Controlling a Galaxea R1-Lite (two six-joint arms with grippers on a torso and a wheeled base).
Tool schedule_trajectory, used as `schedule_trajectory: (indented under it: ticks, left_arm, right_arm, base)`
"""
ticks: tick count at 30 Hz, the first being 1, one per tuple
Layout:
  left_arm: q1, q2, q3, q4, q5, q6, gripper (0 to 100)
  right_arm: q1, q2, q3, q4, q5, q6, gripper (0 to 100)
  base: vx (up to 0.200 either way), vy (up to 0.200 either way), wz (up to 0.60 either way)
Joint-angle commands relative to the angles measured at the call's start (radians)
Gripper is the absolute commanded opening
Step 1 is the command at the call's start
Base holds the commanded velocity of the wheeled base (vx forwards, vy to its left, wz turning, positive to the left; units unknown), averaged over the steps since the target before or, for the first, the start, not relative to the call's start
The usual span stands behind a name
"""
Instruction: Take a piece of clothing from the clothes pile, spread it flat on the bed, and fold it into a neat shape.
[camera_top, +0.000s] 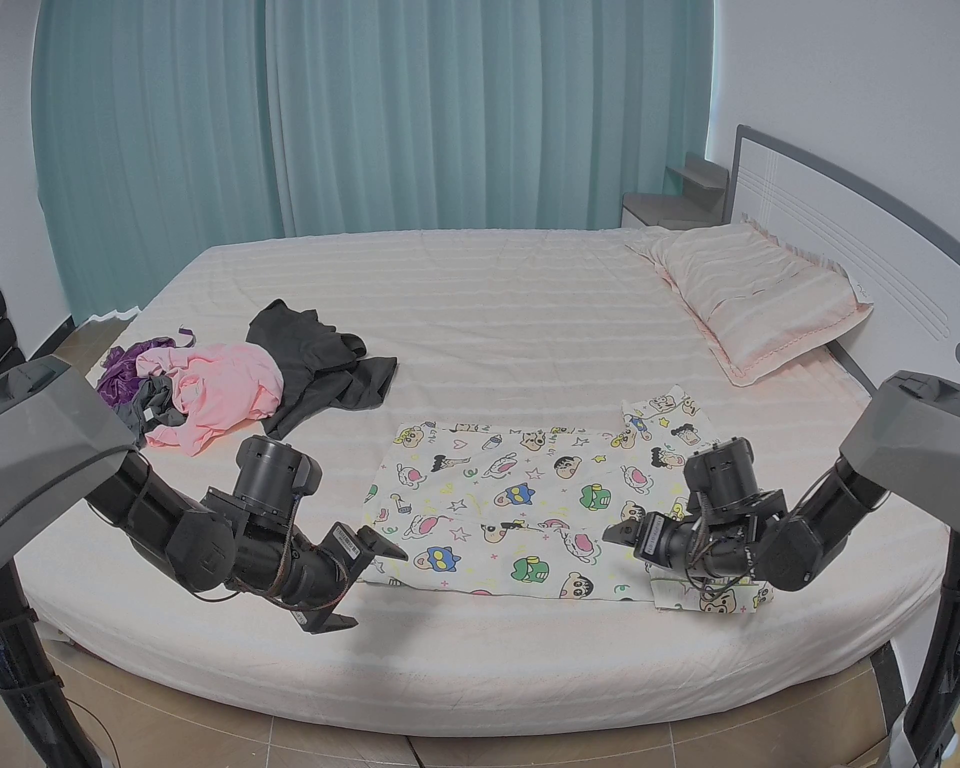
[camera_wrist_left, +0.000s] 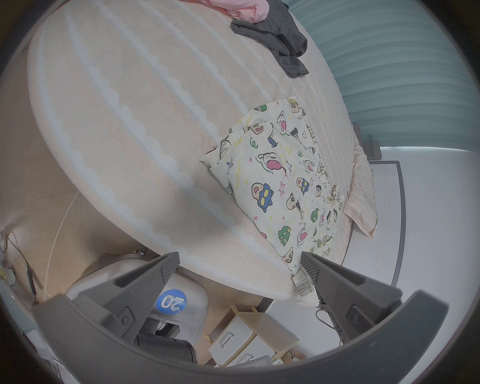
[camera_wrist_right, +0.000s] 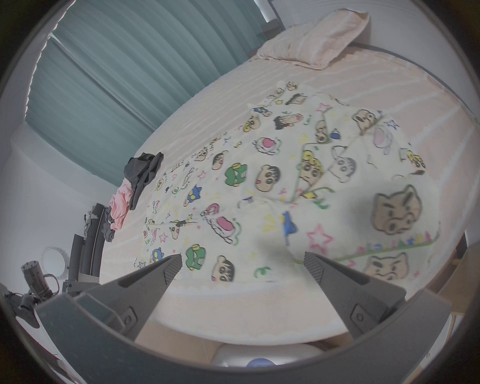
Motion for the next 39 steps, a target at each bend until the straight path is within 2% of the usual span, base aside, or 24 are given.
schedule_trajectory:
  ticks: [1, 5, 6, 7, 13, 19, 25, 28, 33, 35, 36, 39]
  left_arm:
    - [0.0, 0.001, 0.001, 0.0, 0.001, -0.001, 100]
    - [0.0, 0.001, 0.001, 0.0, 0.0, -0.001, 100]
    - [0.0, 0.001, 0.001, 0.0, 0.0, -0.001, 100]
    - [0.0, 0.001, 0.001, 0.0, 0.0, -0.001, 100]
    - [0.0, 0.001, 0.001, 0.0, 0.0, -0.001, 100]
    - [0.0, 0.001, 0.001, 0.0, 0.0, -0.001, 100]
    - [0.0, 0.001, 0.001, 0.0, 0.001, -0.001, 100]
    - [0.0, 0.001, 0.001, 0.0, 0.0, -0.001, 100]
    - [0.0, 0.001, 0.001, 0.0, 0.001, -0.001, 100]
    - [0.0, 0.001, 0.002, 0.0, 0.001, -0.001, 100]
    - [-0.002, 0.001, 0.002, 0.0, 0.001, -0.001, 100]
    - [-0.002, 0.001, 0.002, 0.0, 0.001, -0.001, 100]
  right_arm:
    - [-0.105, -0.083, 0.131, -0.022, 0.071, -0.018, 100]
    - [-0.136, -0.07, 0.156, -0.051, 0.092, -0.024, 100]
    - [-0.193, -0.017, 0.168, -0.119, 0.114, -0.047, 100]
    - [-0.211, 0.015, 0.17, -0.157, 0.121, -0.058, 100]
    - [-0.251, 0.134, 0.14, -0.251, 0.124, -0.084, 100]
    - [-0.277, 0.191, 0.074, -0.252, 0.129, -0.09, 100]
    - [-0.285, 0.168, 0.058, -0.258, 0.152, -0.09, 100]
    - [-0.279, 0.105, 0.088, -0.258, 0.161, -0.09, 100]
    - [-0.286, -0.031, 0.17, -0.257, 0.215, -0.093, 100]
    - [-0.319, -0.088, 0.2, -0.257, 0.246, -0.112, 100]
    - [-0.36, -0.122, 0.223, -0.255, 0.278, -0.158, 100]
    - [-0.412, -0.136, 0.252, -0.255, 0.335, -0.228, 100]
  base:
    - [0.0, 0.0, 0.0]
    - [0.0, 0.0, 0.0]
    - [0.0, 0.0, 0.0]
    - [0.0, 0.0, 0.0]
    - [0.0, 0.0, 0.0]
    - [0.0, 0.0, 0.0]
    - [0.0, 0.0, 0.0]
    - [0.0, 0.0, 0.0]
    - [0.0, 0.0, 0.0]
    - [0.0, 0.0, 0.0]
    - [0.0, 0.0, 0.0]
    - [0.0, 0.0, 0.0]
